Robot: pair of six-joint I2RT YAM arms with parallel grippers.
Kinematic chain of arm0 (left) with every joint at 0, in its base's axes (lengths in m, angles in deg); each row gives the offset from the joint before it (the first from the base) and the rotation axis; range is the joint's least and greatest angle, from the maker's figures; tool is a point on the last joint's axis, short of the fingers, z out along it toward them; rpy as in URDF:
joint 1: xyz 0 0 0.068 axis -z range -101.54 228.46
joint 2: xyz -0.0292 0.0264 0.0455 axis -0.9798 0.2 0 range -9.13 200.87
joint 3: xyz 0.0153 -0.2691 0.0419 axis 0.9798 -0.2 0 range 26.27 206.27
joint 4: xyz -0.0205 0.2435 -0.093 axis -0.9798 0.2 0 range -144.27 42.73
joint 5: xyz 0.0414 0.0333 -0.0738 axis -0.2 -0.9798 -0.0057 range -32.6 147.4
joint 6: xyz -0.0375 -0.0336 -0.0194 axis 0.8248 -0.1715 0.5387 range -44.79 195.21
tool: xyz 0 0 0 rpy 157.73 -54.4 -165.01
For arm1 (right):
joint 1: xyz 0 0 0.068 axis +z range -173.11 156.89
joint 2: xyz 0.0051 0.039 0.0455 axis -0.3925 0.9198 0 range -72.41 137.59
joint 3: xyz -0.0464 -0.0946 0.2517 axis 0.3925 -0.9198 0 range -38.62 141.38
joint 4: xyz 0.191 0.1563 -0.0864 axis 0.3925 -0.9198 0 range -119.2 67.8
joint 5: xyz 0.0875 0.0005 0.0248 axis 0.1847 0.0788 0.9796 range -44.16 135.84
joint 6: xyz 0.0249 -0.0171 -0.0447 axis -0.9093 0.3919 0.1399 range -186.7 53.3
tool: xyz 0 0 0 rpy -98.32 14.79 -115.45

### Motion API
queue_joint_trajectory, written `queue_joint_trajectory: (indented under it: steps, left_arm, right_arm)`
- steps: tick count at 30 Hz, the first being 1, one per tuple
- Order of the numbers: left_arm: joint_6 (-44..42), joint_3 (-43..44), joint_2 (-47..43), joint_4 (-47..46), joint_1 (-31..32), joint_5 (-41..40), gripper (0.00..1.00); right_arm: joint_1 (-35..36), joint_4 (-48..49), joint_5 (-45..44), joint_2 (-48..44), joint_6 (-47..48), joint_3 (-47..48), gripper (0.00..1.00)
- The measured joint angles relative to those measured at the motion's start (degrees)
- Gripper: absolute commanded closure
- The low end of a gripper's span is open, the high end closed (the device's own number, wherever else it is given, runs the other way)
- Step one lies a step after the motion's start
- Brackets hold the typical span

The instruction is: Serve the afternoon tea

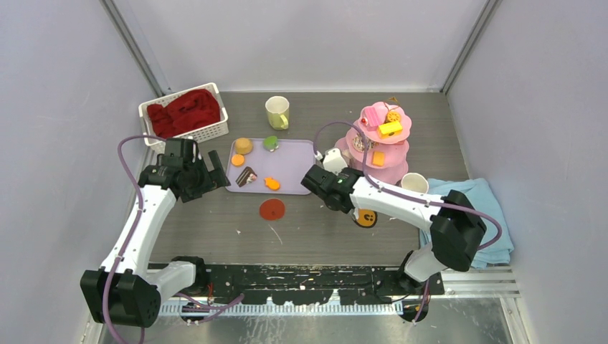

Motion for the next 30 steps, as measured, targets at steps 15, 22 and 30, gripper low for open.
queue_joint_trajectory:
  steps: [15, 22, 30]
  left_arm:
    - [-0.02, -0.02, 0.04, -0.02, 0.0, 0.04, 0.0]
    - [-0.04, -0.02, 0.55, -0.04, 0.0, 0.02, 0.0]
    - [-0.2, -0.02, 1.11, -0.07, 0.0, 0.02, 0.0]
  right_arm:
    - [-4.57, 1.64, -6.23, 5.18, -3.28, -0.57, 0.99]
    - [-4.87, 2.67, -9.11, 9.38, -4.17, 0.13, 0.99]
    - [-4.85, 4.94, -9.44, 12.28, -3.1, 0.94, 0.86]
